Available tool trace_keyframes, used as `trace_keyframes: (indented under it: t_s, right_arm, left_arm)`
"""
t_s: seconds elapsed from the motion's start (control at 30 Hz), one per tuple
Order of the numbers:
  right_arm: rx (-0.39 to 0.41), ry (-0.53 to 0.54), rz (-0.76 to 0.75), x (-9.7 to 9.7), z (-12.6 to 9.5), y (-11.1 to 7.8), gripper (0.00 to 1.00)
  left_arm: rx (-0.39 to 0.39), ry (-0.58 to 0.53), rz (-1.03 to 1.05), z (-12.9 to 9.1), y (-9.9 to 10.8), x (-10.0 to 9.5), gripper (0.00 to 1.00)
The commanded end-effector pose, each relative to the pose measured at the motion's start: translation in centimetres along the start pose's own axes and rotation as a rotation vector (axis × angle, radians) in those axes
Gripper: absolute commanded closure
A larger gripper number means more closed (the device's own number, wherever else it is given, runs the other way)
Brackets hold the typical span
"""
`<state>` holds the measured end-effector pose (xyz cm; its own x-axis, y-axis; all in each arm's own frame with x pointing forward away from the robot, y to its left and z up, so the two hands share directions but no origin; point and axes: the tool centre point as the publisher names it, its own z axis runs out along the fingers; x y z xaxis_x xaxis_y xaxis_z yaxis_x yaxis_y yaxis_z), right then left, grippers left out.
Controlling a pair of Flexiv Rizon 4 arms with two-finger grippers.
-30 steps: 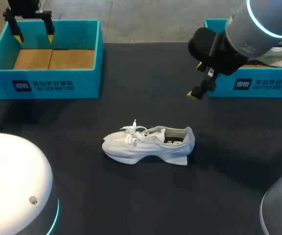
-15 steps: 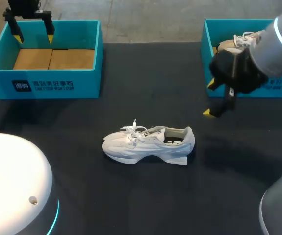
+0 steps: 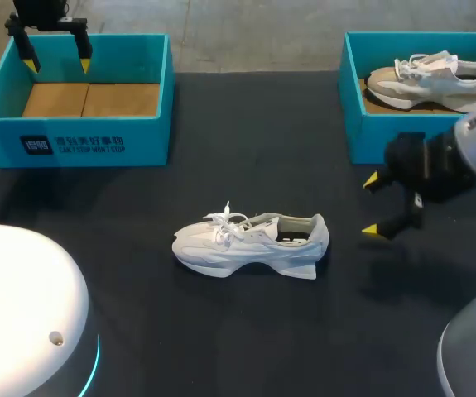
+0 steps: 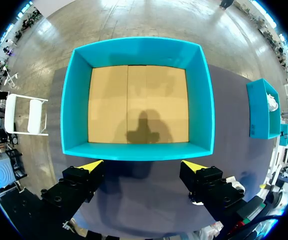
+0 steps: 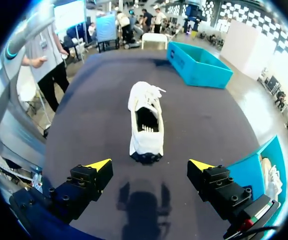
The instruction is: Take the shoe out of the shoebox, open the shoe tongue, remove and reinsert the insole, then place the shoe into the shoebox
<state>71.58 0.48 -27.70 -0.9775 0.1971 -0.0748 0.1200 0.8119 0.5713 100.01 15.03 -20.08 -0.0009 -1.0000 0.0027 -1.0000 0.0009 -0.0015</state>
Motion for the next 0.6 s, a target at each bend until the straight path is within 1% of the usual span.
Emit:
trace_keyframes:
  t_s: [0.03,0.17,0.23,0.37,0.4,0.6]
  right_arm:
    - [-0.207,0.01,-0.004,0.3,0.1,-1.5,0.0]
    - [-0.223,0.026,-0.012,0.3,0.3,-2.3,0.0]
    - [-0.255,0.033,-0.014,0.3,0.3,-2.8,0.0]
    - [-0.273,0.04,-0.025,0.1,0.3,-3.4,0.0]
    - [-0.289,0.046,-0.033,0.1,0.5,-3.7,0.0]
    - [-0.298,0.058,-0.047,0.1,1.2,-4.9,0.0]
  left_arm:
    - [-0.001,-0.001,0.0,0.0,0.0,0.0,0.0]
    - [-0.001,-0.001,0.0,0.0,0.0,0.0,0.0]
    - [-0.001,-0.001,0.0,0.0,0.0,0.0,0.0]
    - [-0.001,-0.001,0.0,0.0,0.0,0.0,0.0]
    - [-0.001,-0.001,0.0,0.0,0.0,0.0,0.0]
    - [-0.001,-0.001,0.0,0.0,0.0,0.0,0.0]
